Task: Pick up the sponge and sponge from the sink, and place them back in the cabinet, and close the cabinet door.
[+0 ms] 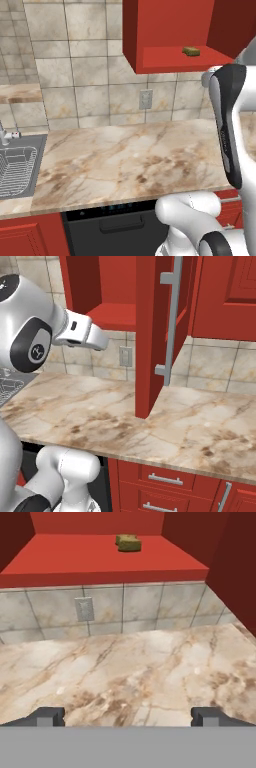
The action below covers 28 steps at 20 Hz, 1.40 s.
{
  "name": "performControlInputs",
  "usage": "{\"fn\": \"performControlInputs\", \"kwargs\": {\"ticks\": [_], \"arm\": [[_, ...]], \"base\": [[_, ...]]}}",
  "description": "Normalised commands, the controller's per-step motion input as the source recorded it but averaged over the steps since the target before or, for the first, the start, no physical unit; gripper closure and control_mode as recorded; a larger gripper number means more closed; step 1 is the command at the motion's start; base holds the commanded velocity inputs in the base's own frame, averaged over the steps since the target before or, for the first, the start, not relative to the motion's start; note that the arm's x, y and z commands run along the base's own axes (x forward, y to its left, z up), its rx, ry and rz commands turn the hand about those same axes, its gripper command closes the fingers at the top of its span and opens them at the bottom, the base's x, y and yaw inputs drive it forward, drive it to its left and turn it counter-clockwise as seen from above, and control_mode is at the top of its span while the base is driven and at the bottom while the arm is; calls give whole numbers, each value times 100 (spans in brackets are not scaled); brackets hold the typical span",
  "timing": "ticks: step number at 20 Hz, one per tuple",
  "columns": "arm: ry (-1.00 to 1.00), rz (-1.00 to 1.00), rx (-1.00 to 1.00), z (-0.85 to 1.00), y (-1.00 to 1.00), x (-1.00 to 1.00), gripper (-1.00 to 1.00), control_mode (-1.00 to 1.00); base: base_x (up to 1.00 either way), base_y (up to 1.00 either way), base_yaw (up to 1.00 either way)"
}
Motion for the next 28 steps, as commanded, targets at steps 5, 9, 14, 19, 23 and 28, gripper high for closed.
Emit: {"fn": "performControlInputs", "kwargs": {"ticks": [5,9,14,19,23,28], "arm": [[2,0,0,-2,0,-37,-100,-100],[3,0,0,-6,0,-37,-100,-100],[1,0,0,-4,0,-29,-100,-100],[0,0,0,0,0,0,-100,100],[0,0,0,0,0,0,-100,100],[0,0,0,0,0,0,-100,100]], "base": [[0,0,0],[0,0,0],[0,0,0],[-25,23,0],[-34,67,0],[-32,89,0]]}}
